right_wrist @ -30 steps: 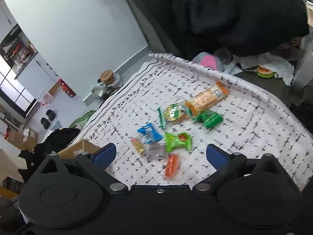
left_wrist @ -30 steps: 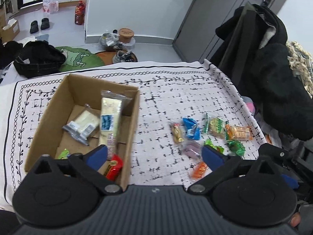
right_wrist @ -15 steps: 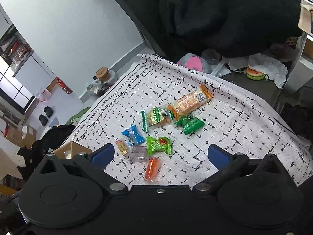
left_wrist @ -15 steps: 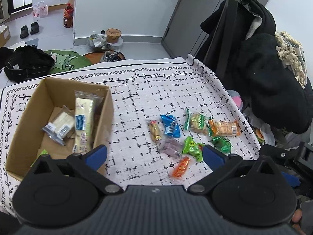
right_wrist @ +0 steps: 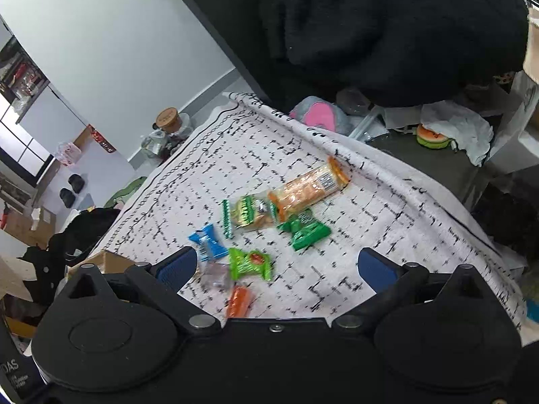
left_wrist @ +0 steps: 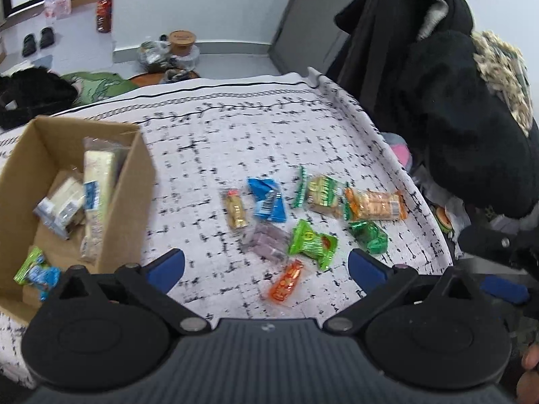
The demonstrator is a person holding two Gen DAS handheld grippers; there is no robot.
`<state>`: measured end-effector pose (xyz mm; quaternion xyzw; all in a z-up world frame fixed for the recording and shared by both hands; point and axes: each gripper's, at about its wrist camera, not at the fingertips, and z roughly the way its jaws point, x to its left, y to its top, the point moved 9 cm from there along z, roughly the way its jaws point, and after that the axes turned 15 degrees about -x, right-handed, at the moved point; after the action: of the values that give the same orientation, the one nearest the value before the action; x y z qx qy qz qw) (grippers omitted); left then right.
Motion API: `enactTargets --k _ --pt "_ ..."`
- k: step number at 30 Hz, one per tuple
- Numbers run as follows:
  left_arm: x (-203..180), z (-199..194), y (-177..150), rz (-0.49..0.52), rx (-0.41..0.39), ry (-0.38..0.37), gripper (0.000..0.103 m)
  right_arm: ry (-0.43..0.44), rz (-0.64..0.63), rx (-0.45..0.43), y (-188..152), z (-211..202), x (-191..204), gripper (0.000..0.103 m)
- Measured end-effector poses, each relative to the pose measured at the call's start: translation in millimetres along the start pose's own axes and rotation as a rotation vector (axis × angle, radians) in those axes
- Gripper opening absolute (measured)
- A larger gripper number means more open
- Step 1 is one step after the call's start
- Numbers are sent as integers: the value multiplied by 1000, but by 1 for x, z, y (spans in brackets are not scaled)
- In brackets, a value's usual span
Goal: Organize snacks
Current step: 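Move both open grippers back over the snacks on the cloth, then grasp the small red-orange candy pack with the left gripper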
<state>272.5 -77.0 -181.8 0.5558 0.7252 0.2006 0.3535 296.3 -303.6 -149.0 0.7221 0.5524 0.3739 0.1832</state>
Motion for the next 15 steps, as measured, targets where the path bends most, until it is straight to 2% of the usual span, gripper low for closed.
enactTargets --k 10,15 --pt "-11 36 -25 13 63 -9 100 -4 -42 -9 -8 28 -20 103" --pt "-15 57 -44 34 99 -20 90 13 -48 3 -13 38 -21 101"
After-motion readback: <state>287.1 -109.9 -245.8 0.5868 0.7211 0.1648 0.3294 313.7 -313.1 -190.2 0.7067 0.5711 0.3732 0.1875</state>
